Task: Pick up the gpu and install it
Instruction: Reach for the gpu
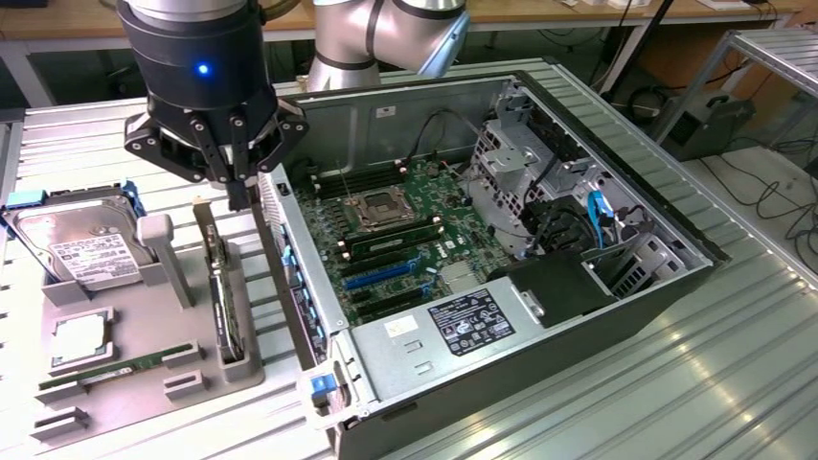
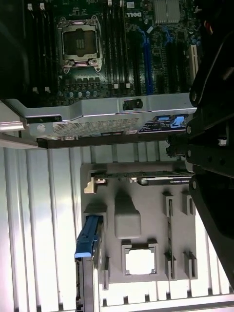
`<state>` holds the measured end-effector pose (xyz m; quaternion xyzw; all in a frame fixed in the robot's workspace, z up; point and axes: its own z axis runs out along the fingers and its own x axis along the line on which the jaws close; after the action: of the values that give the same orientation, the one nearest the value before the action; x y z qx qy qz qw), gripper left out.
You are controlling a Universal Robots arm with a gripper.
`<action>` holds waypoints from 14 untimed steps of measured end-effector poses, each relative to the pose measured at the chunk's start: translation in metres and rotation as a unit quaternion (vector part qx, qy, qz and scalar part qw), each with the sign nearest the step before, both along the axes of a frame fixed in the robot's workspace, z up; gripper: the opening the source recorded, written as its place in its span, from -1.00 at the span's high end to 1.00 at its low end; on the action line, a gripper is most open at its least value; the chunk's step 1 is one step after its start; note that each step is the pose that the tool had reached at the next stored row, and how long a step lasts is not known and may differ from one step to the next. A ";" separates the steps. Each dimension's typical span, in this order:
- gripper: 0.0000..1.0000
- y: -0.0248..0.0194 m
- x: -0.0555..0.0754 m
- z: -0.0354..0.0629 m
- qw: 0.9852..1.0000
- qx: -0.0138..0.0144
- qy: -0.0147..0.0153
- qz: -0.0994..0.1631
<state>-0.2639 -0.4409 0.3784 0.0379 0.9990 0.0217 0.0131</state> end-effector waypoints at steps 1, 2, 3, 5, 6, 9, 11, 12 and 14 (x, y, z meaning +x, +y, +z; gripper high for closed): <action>0.79 -0.0002 0.000 0.0000 1.000 0.000 0.000 0.000; 0.79 -0.0004 0.000 -0.0001 1.000 0.000 0.000 0.000; 0.79 -0.0006 0.000 -0.0002 1.000 0.000 0.000 0.000; 0.79 -0.0011 0.000 -0.0003 1.000 0.000 0.000 0.000; 0.79 -0.0013 0.000 -0.0004 1.000 0.000 0.000 0.000; 0.79 -0.0020 0.000 -0.0006 1.000 0.000 0.000 0.000; 0.79 -0.0025 0.000 -0.0008 1.000 0.000 0.000 0.000; 0.79 -0.0027 0.000 -0.0008 1.000 0.000 0.000 0.000; 0.79 -0.0031 0.000 -0.0009 1.000 0.000 0.000 0.000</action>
<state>-0.2640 -0.4441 0.3775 0.0379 0.9990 0.0217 0.0131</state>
